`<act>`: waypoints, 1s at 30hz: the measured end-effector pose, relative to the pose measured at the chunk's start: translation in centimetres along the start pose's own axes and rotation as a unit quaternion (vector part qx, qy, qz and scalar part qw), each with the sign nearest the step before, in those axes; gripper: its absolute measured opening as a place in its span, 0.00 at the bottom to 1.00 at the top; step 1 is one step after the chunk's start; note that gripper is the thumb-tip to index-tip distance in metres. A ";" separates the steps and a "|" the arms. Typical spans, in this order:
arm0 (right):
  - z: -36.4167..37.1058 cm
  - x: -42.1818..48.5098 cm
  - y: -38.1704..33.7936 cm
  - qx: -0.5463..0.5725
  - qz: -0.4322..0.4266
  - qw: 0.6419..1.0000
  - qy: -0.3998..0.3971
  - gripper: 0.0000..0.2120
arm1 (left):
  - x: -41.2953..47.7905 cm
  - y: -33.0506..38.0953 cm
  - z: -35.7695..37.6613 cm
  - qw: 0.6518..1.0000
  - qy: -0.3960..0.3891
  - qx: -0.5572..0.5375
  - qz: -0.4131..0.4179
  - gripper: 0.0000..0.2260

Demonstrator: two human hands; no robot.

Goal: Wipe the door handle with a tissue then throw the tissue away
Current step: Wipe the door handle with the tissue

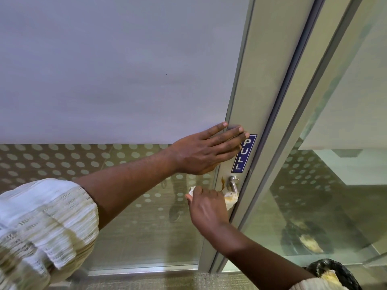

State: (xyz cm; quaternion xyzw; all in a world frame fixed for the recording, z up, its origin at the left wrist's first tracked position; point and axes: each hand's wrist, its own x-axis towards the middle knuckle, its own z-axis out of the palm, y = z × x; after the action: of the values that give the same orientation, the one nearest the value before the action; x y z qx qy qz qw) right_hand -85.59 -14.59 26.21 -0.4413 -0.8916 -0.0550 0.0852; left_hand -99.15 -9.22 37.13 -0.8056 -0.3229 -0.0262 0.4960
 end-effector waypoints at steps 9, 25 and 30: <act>0.8 1.8 -0.7 0.103 0.019 0.994 0.018 0.17 | 0.0 -0.1 -0.2 1.000 0.001 -0.003 -0.001 0.26; 2.6 -3.5 11.3 0.035 -0.250 0.962 0.109 0.31 | 0.0 -0.1 -0.2 1.000 0.004 0.019 0.008 0.27; 1.4 -4.6 12.7 0.080 -0.151 0.980 0.106 0.25 | 0.0 0.0 0.0 1.000 0.002 0.012 0.006 0.26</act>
State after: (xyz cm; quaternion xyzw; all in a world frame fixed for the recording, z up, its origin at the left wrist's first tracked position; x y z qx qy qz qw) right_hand -72.88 -10.25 24.23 -0.2854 -0.9354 -0.0424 0.2045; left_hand -99.17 -9.21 37.10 -0.8012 -0.3174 -0.0213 0.5068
